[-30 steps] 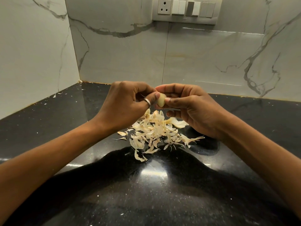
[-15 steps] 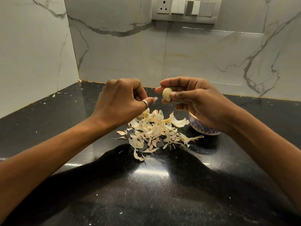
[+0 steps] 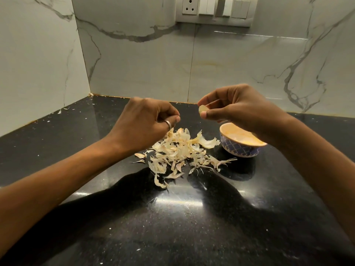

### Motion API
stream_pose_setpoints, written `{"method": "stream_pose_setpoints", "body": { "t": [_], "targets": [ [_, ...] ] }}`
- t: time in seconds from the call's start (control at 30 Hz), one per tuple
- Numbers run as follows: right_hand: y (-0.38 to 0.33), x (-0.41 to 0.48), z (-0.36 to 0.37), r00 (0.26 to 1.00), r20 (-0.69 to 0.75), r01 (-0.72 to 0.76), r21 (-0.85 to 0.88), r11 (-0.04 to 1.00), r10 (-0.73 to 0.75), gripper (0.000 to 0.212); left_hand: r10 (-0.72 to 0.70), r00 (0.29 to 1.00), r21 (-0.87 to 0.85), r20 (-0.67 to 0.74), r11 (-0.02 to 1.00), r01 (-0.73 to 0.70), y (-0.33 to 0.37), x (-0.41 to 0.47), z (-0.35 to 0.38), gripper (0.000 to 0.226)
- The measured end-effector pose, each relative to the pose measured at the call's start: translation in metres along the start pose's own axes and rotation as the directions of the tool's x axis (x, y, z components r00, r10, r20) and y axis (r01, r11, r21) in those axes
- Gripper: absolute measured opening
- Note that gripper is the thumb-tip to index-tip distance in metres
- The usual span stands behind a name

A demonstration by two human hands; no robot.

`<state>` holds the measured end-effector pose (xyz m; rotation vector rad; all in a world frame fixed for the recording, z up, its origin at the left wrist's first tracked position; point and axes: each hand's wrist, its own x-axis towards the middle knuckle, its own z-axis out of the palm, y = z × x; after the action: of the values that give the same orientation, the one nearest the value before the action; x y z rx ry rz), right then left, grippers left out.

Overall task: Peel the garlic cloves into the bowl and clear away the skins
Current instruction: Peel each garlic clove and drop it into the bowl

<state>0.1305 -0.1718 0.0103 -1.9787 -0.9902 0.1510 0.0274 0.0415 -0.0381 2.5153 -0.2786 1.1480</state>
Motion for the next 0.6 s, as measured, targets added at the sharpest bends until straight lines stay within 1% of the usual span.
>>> {"method": "stream_pose_setpoints", "body": {
  "t": [0.13, 0.2, 0.27, 0.37, 0.5, 0.6],
  "targets": [
    [-0.001, -0.001, -0.017, 0.999, -0.039, -0.039, -0.219, 0.975, 0.032, 0.017, -0.028, 1.0, -0.013, -0.01, 1.0, 0.028, 0.0, -0.001, 0.001, 0.022],
    [-0.002, -0.002, -0.026, 0.997, -0.013, -0.082, -0.331, 0.94, 0.082, 0.017, -0.039, 0.999, -0.005, 0.0, 0.999, 0.039, 0.0, -0.001, 0.0, 0.024],
    [-0.002, -0.004, -0.034, 0.986, 0.03, -0.133, -0.44, 0.888, 0.163, 0.017, -0.051, 0.999, 0.011, -0.009, 0.999, 0.051, -0.001, -0.001, 0.0, 0.024],
    [-0.001, -0.004, -0.042, 0.958, 0.072, -0.182, -0.592, 0.785, 0.276, 0.025, -0.069, 0.996, 0.022, -0.048, 0.997, 0.07, -0.001, 0.0, -0.001, 0.021],
    [0.002, -0.005, -0.039, 0.919, 0.118, -0.201, -0.683, 0.702, 0.377, 0.03, -0.069, 0.996, 0.053, -0.052, 0.996, 0.071, -0.002, 0.002, -0.002, 0.015],
    [0.002, -0.006, -0.037, 0.903, 0.134, -0.207, -0.698, 0.686, 0.409, 0.029, -0.066, 0.996, 0.061, -0.061, 0.996, 0.07, -0.003, 0.002, -0.003, 0.012]
  ]
}}
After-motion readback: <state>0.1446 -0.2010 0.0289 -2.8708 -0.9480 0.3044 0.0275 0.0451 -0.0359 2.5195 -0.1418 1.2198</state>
